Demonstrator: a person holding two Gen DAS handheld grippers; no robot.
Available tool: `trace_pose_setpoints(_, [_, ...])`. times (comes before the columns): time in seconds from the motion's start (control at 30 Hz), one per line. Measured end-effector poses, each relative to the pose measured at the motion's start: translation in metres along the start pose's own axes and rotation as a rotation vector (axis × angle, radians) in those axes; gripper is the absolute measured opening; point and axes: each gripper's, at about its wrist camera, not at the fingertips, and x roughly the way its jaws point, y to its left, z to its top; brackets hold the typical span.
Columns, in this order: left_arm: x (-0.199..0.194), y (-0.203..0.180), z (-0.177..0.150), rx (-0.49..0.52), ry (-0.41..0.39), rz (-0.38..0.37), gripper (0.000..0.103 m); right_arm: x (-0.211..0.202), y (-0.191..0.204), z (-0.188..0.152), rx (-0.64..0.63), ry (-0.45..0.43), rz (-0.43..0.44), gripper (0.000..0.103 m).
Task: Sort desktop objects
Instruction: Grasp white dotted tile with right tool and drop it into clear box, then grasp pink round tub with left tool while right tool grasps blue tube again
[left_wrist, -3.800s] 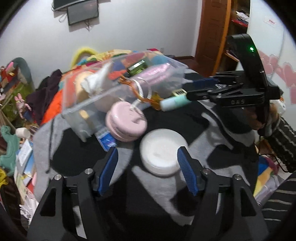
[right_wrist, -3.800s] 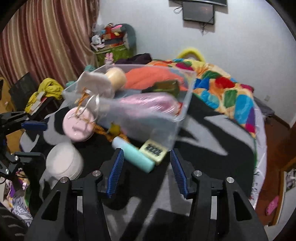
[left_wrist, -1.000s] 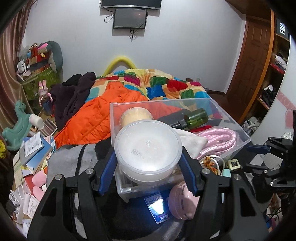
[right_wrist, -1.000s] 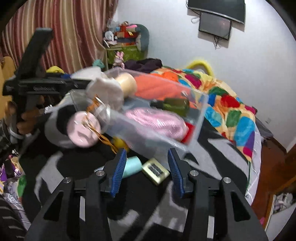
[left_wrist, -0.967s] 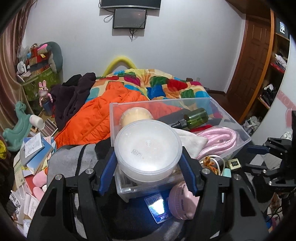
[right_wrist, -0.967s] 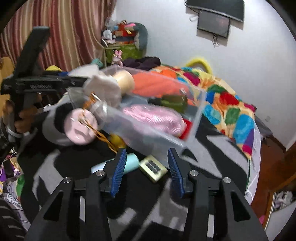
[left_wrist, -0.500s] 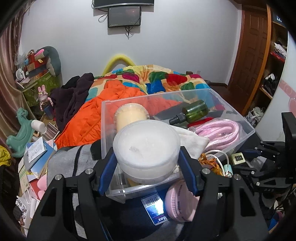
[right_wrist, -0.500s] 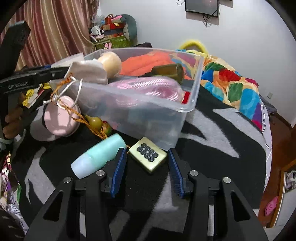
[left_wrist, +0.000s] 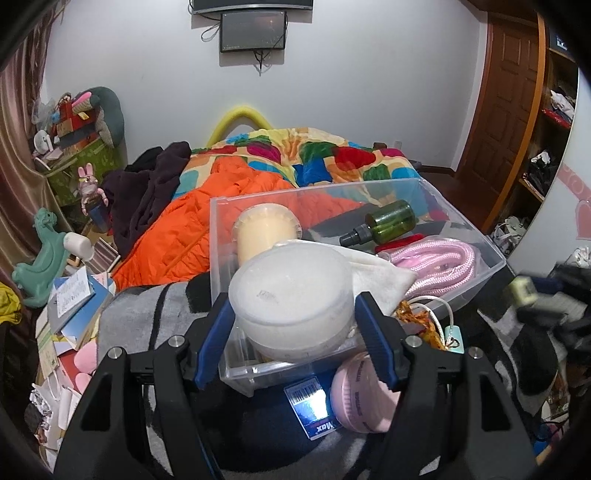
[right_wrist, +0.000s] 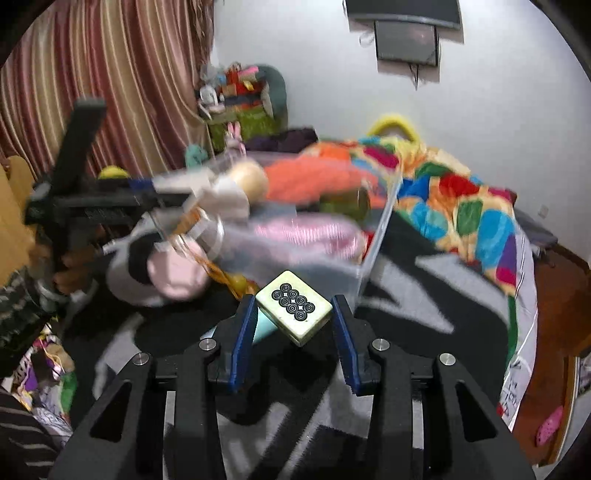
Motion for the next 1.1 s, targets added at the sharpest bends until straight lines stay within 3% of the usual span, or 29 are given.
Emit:
trace_pose_setpoints(0.1, [-0.007, -0.004, 0.0, 0.012, -0.027, 0.013, 0.079, -0.005, 0.0, 0.019, -0.007, -0.047, -0.012, 0.037])
trace_pose_setpoints(0.17, [-0.014, -0.008, 0.0, 0.03, -0.046, 0.019, 0.081, 0.0, 0.0, 0.028, -0.013, -0.058, -0.024, 0.037])
trace_pose_setpoints(0.33, [-0.026, -0.015, 0.0, 0.058, -0.079, 0.031, 0.09, 0.027, 0.001, 0.041, -0.014, -0.029, -0.042, 0.037])
trace_pose_setpoints(0.7, [-0.039, -0.01, -0.011, 0.015, -0.073, -0.016, 0.092, 0.059, 0.006, 0.04, -0.026, 0.036, -0.098, 0.037])
trace_pose_setpoints(0.87, [-0.04, -0.01, -0.026, 0.01, -0.048, -0.004, 0.092, 0.065, 0.01, 0.038, -0.028, 0.05, -0.14, 0.037])
trace_pose_setpoints(1.1, [-0.038, -0.014, -0.046, 0.013, -0.015, -0.004, 0.092, 0.054, 0.007, 0.034, 0.015, 0.037, -0.111, 0.037])
